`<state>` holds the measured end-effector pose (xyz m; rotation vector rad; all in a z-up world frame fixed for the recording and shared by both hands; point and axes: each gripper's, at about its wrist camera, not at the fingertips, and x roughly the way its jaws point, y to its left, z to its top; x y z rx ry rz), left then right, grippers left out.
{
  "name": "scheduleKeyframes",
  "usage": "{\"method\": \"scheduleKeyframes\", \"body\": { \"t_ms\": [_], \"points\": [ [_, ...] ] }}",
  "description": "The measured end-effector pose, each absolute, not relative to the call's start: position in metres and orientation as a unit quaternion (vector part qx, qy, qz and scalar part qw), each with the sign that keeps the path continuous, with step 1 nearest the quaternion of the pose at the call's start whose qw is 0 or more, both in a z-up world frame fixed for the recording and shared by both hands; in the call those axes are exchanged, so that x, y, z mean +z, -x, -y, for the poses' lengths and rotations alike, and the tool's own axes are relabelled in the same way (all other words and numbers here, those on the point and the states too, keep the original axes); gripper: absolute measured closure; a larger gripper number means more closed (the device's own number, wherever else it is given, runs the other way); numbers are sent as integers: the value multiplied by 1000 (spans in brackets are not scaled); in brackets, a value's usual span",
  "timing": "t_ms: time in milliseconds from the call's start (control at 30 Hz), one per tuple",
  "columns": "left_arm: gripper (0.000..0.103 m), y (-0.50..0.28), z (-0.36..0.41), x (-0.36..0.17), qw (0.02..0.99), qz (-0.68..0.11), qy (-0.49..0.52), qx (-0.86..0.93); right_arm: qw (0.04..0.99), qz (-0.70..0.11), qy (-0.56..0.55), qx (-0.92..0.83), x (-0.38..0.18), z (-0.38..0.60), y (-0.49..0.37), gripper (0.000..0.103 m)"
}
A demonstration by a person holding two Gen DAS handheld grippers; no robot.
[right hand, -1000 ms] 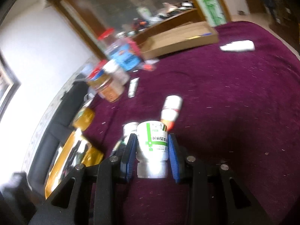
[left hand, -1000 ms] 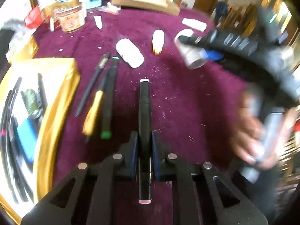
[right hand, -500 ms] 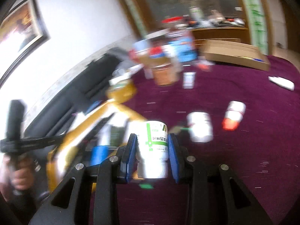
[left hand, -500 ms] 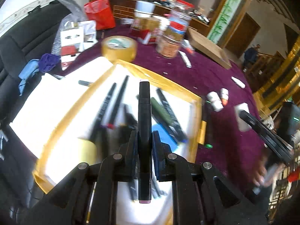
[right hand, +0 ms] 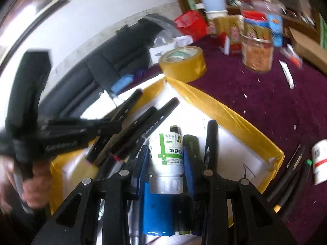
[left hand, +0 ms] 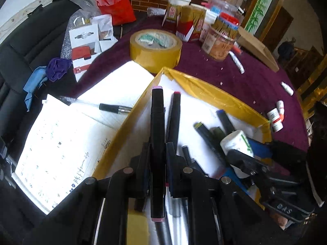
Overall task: Organize rigid objects
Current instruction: 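Carry bottle and marker into the white tray and open both tools, then move both tools back over the remaining bottle and pens on the table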
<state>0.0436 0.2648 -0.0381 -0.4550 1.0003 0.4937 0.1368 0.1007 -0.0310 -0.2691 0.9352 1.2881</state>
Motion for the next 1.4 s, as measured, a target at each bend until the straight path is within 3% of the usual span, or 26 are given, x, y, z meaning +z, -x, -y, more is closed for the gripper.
{"method": "scheduleKeyframes", "body": {
  "t_ms": [667, 800, 1067, 1133, 1233, 1400],
  "points": [
    [89, -67, -261, -52, 825, -491, 189, 208, 682, -426, 131, 579, -41, -111, -132, 69],
    [81, -68, -257, -51, 826, -492, 181, 209, 684, -421, 101, 587, -35, -105, -137, 56],
    [74, -44, -241, -25, 848, -453, 179, 209, 692, -409, 23, 595, -20, -84, -154, 55],
    [61, -37, -233, -14, 855, -433, 181, 220, 698, -409, 9, 588, -18, -79, -160, 55],
    [51, -29, -211, 1, 867, -404, 186, 225, 707, -411, -6, 576, -13, -70, -173, 55],
    [51, -30, -171, 9, 876, -397, 206, 179, 725, -435, -24, 534, 7, -41, -204, 56]
  ]
}}
